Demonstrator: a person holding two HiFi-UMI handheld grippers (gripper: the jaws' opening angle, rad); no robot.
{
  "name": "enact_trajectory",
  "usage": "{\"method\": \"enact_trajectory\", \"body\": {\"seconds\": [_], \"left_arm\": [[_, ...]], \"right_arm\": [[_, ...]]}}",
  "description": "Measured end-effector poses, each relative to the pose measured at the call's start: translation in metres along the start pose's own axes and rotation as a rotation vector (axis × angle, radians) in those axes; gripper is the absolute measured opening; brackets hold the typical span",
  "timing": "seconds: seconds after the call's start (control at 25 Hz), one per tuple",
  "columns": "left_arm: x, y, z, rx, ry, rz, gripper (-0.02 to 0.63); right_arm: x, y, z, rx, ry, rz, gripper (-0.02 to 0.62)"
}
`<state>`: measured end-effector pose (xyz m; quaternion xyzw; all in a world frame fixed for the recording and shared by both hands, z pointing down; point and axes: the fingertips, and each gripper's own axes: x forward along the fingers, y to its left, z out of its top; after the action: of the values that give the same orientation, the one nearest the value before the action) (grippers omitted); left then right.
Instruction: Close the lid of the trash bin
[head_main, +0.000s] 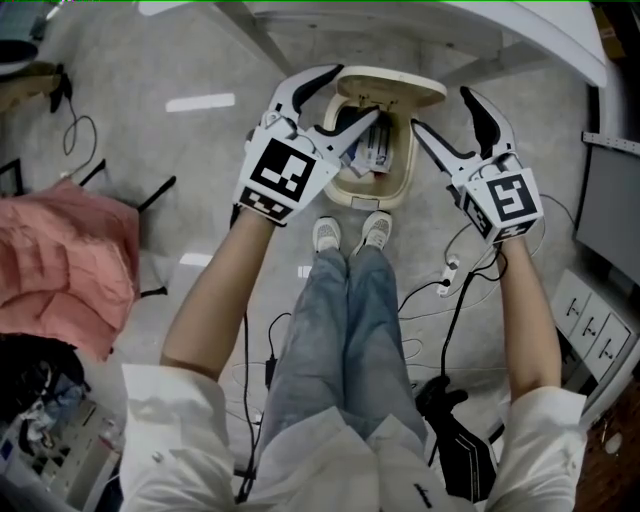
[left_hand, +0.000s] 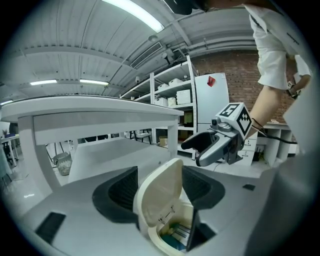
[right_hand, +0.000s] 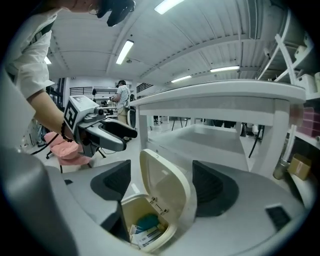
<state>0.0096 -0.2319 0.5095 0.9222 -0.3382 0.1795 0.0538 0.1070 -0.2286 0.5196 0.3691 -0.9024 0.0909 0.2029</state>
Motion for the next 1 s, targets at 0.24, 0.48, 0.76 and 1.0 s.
{"method": "enact_trajectory", "body": {"seconds": [0.24, 0.48, 0.76, 1.0], "left_arm": [[0.017, 0.006, -0.010, 0.031, 0.037, -0.015, 0.275], [0.032, 0.009, -0.020, 0.057, 0.073, -0.042, 0.273], [0.040, 0.018, -0.027, 0.086, 0.106, -0.051, 0.257], [0.047, 0.022, -0.031, 0.109, 0.128, -0.058, 0.240]], "right_arm": [[0.013, -0.018, -0.012, -0.018, 0.040, -0.006, 0.395], [0.026, -0.026, -0.020, -0.059, 0.070, -0.002, 0.371], [0.040, -0.025, -0.020, -0.084, 0.077, 0.022, 0.334], [0.044, -0.023, -0.019, -0.101, 0.077, 0.037, 0.296]]}}
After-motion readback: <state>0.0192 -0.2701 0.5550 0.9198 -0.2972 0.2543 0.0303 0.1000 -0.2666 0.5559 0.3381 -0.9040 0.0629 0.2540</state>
